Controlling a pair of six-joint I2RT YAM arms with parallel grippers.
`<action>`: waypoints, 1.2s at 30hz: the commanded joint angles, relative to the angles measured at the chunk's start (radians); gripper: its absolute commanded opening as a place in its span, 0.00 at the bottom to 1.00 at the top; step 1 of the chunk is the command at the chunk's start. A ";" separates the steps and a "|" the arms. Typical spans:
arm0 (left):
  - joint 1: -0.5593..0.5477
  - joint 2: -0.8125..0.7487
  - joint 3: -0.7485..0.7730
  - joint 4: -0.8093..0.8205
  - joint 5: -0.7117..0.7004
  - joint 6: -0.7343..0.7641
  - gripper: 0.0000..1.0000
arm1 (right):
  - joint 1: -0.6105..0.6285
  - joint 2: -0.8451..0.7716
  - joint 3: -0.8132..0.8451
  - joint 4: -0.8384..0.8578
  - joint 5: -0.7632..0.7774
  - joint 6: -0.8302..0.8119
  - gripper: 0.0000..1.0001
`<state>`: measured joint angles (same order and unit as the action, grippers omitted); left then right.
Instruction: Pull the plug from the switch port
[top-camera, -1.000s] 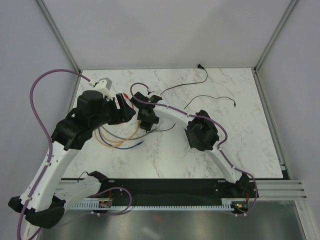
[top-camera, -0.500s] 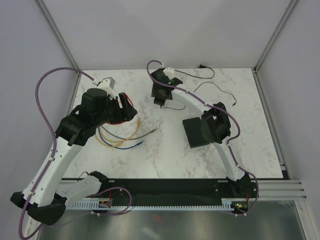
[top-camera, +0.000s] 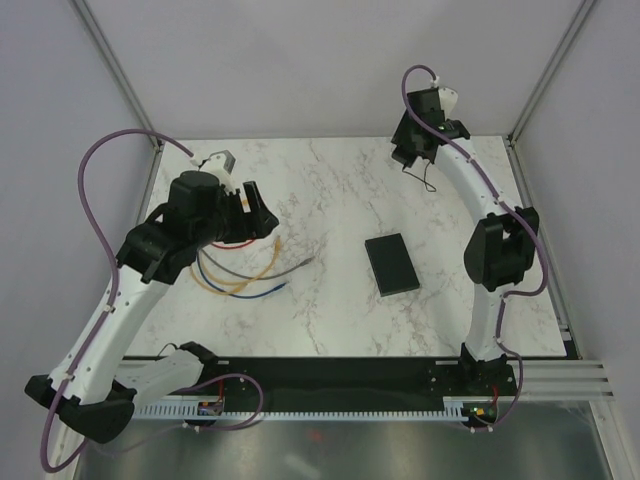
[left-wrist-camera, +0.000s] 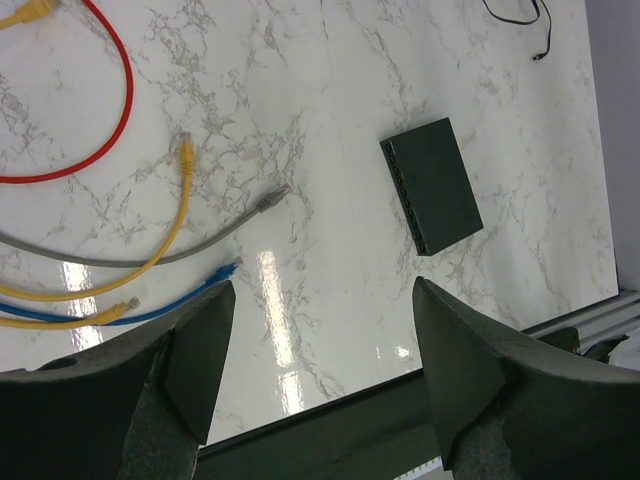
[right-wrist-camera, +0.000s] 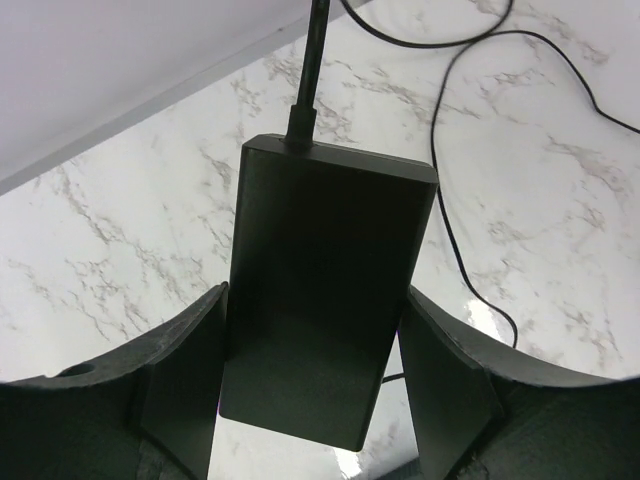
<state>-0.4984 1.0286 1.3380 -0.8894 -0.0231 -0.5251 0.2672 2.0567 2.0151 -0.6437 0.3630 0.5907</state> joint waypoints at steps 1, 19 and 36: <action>0.006 0.019 0.049 0.000 0.012 0.037 0.80 | 0.004 -0.115 -0.091 0.026 0.014 -0.048 0.00; 0.006 0.051 0.006 0.001 0.051 0.039 0.79 | -0.108 0.013 -0.262 -0.027 0.166 -0.216 0.01; -0.002 0.255 -0.025 0.030 0.396 0.022 0.66 | -0.123 0.066 -0.368 -0.043 0.157 -0.212 0.44</action>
<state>-0.4965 1.2758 1.3022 -0.8867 0.2356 -0.5224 0.1501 2.1468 1.6642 -0.6827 0.4953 0.3916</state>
